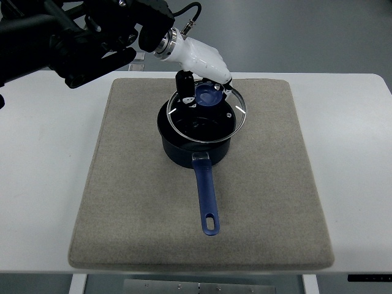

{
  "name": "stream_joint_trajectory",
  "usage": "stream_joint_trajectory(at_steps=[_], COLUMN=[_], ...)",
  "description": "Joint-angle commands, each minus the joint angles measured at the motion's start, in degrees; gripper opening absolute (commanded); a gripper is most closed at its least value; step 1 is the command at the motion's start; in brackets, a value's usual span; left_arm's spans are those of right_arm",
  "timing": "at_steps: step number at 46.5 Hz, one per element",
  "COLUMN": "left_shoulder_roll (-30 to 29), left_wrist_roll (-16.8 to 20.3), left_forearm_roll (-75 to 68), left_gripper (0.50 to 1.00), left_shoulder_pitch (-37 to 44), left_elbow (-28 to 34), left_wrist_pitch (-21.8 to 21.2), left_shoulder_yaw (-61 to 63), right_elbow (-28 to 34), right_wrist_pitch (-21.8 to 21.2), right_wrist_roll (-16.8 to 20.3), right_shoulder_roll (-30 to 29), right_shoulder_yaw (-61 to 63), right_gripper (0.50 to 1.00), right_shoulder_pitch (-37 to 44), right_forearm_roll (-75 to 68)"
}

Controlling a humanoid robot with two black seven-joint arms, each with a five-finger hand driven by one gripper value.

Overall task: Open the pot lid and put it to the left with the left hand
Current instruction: 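Lift the glass lid off the saucepan with the left hand, then carry the lid beside the saucepan and lower it onto the mat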

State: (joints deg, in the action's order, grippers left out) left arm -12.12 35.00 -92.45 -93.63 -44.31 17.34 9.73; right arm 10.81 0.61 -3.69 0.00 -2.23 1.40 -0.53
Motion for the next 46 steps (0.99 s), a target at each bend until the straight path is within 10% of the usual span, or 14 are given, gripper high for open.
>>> stream_joint_trajectory(at_steps=[1, 46], left_shoulder_roll=[-0.27, -19.87], left_wrist_roll=[0.00, 0.00], left_forearm_roll=[0.42, -0.28], left_gripper=[0.500, 0.500], left_shoulder_pitch=[-0.15, 0.02], left_elbow=[1.50, -2.89], left_wrist_pitch=[0.06, -0.91], left_shoulder_yaw=[-0.15, 2.22], right_elbow=[0.00, 0.00], right_wrist_pitch=[0.00, 0.00], right_wrist_roll=[0.00, 0.00], right_shoulder_roll=[0.00, 0.00], right_shoulder_yaw=[0.03, 0.03], right_gripper=[0.917, 0.917], right_shoulder_pitch=[-0.08, 0.00], right_forearm_roll=[0.00, 0.00])
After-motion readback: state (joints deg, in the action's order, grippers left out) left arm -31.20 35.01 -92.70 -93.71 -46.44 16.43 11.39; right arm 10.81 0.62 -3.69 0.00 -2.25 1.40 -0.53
